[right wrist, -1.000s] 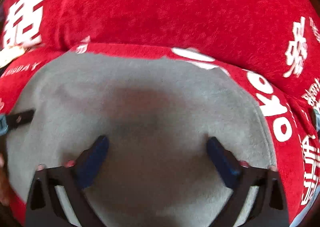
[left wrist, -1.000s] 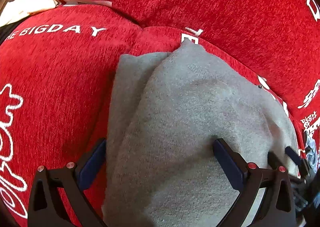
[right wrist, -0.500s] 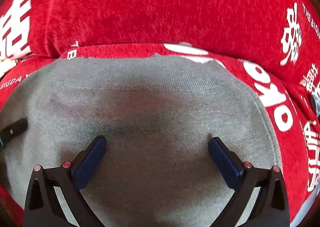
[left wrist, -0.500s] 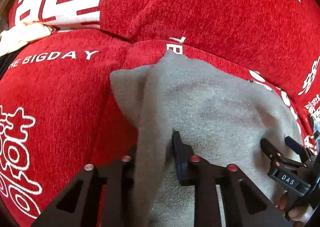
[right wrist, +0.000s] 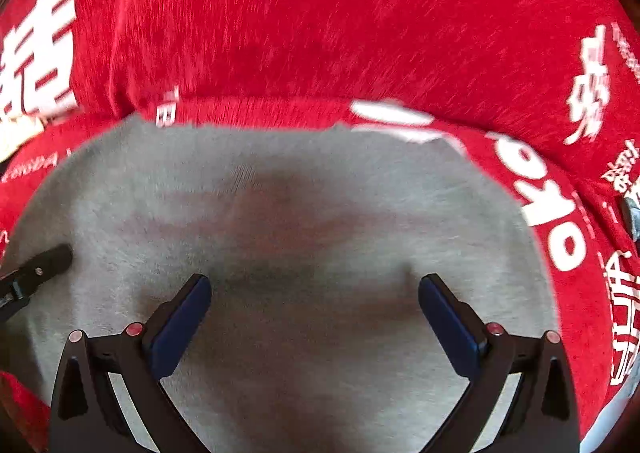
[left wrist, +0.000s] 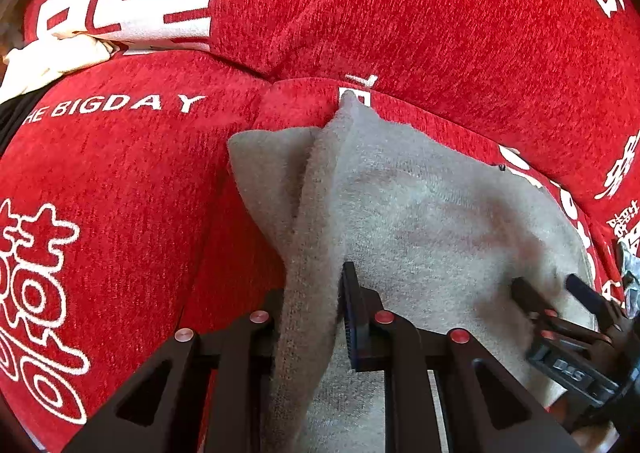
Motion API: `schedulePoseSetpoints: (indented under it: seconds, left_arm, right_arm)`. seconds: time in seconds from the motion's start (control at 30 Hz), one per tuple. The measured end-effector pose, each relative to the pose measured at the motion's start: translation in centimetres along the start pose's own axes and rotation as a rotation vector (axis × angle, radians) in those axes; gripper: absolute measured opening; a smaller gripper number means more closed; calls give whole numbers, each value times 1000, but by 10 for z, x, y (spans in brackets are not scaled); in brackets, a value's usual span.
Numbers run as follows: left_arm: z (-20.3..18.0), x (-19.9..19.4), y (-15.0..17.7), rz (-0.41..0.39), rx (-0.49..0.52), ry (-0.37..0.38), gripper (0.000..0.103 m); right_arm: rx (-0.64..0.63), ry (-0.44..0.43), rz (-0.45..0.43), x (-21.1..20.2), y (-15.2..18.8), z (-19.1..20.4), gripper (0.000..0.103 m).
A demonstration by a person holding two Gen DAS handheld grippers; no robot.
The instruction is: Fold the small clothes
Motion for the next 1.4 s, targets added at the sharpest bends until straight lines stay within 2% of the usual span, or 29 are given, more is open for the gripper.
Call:
schedulePoseSetpoints:
  seconds: [0.07,0.1,0.13,0.23,0.43,0.6,0.73,0.83,1.0,1.13,1.27,1.3,1.37,1.4]
  left_arm:
    - [-1,3,0,10,-4,-26,19]
    - [-1,4,0,15,-5,-39,19]
    - [-2,4,0,18,-5,-51,19]
    - [-8,-1,0,23,-1,-76,19]
    - [-39,-20,-6,7,27,-112,18]
    - [-84,-26,-11,20,62,-184,17]
    - [-136,-34,-17,24,77,-187,17]
    - [-182,-33,-16,23,130,-191,17]
    - [-270,0,1,58,230,-173,15]
    - [-325,62,29,144,307,-189,13]
    - [-338,124,60,222,353,-270,13]
    - [-342,128,64,215,373,-284,13]
    - [-351,129,72,184,453,-318,16]
    - [-353,129,73,192,462,-312,33]
  right_arm:
    - [-36,15,40,10,9,5,103]
    - [-43,-4,52,14,13,7,103]
    - [-28,-17,27,12,13,3,103]
    - [-32,-54,67,12,11,-6,103]
    - [37,-45,49,4,25,-58,103]
    - [106,-43,16,-2,39,-120,103]
    - [138,-24,-33,-7,42,-170,103]
    - [177,-16,-54,-6,47,-207,103]
    - [240,-6,-51,6,65,-254,103]
    - [276,-13,-16,26,83,-277,103]
    - [294,-25,18,41,98,-284,103]
    - [294,-28,21,43,101,-285,103]
    - [290,-30,25,45,107,-285,103]
    - [288,-32,26,46,109,-285,103]
Point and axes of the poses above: each gripper's, at about its wrist camera, not at the fingertips, and x roughly the way its jaws point, z to its left, y to its underside, the point moved 3 cm from there along x, roughly the way its jaws point, and after that the axes turned 15 degrees about y, right-handed, at the moved point
